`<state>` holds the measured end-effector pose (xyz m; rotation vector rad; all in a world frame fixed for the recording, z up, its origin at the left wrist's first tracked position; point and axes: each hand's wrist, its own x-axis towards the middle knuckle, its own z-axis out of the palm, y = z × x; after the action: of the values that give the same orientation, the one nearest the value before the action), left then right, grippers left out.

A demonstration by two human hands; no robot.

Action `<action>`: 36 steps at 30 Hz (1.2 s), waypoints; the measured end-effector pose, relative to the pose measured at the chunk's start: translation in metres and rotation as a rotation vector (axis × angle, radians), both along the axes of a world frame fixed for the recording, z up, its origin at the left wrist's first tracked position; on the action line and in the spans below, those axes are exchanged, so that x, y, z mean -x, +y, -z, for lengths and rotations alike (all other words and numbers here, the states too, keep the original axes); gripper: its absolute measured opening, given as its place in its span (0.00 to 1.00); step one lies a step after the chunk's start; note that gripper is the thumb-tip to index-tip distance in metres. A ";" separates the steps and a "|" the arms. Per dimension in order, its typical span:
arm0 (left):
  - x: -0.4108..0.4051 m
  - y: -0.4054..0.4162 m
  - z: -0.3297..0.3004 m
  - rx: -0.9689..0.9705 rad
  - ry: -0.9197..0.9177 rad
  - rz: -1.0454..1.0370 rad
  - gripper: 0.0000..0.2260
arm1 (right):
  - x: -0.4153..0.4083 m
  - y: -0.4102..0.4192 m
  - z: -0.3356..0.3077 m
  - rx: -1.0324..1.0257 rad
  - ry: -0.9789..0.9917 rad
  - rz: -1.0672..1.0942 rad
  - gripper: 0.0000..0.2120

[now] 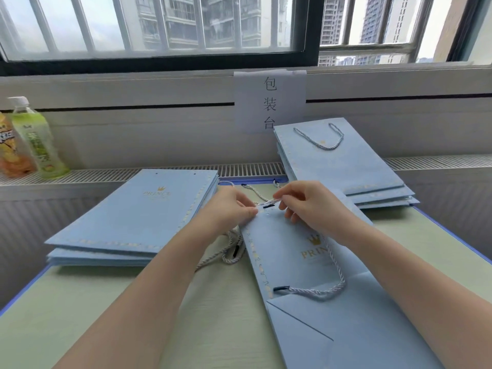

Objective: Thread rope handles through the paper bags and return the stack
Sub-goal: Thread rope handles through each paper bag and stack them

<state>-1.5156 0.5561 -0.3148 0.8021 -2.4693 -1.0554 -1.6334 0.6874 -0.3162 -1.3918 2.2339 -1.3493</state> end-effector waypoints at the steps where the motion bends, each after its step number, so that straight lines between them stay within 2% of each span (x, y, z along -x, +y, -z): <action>1: 0.000 -0.001 0.000 0.003 0.009 0.005 0.04 | -0.001 0.000 0.001 -0.003 0.016 -0.006 0.09; 4: -0.001 0.000 -0.003 0.029 0.073 0.019 0.03 | -0.002 0.000 0.001 -0.027 0.071 -0.012 0.07; 7: 0.000 0.002 -0.008 0.025 0.095 0.037 0.04 | -0.005 -0.001 0.000 -0.011 0.110 -0.011 0.12; 10: 0.000 0.003 -0.011 -0.050 0.127 0.058 0.06 | -0.006 -0.004 0.000 0.046 0.145 0.005 0.15; 12: -0.002 0.004 -0.012 -0.088 0.115 0.092 0.07 | -0.006 -0.006 0.001 0.104 0.087 0.008 0.16; 15: -0.003 0.005 -0.011 -0.114 0.083 0.130 0.06 | -0.007 -0.004 -0.002 0.160 -0.075 -0.038 0.10; 17: -0.004 0.006 -0.011 -0.136 0.084 0.133 0.05 | -0.008 -0.003 -0.002 0.141 -0.084 -0.071 0.04; 19: -0.003 0.006 -0.011 -0.179 0.091 0.133 0.04 | -0.008 -0.004 -0.001 0.104 0.016 -0.063 0.02; 24: -0.002 0.012 -0.013 -0.249 0.129 0.071 0.15 | -0.010 -0.002 -0.001 0.044 0.360 -0.058 0.04; 27: 0.001 0.011 -0.011 -0.226 0.130 0.051 0.07 | -0.008 -0.002 -0.003 0.015 0.549 -0.097 0.07; 36: 0.002 0.007 -0.006 -0.203 0.153 0.065 0.08 | -0.008 -0.002 -0.003 -0.063 0.622 -0.112 0.06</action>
<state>-1.5172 0.5626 -0.3087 0.6747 -2.2996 -1.3551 -1.6251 0.6849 -0.3129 -2.0962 2.4597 -0.8747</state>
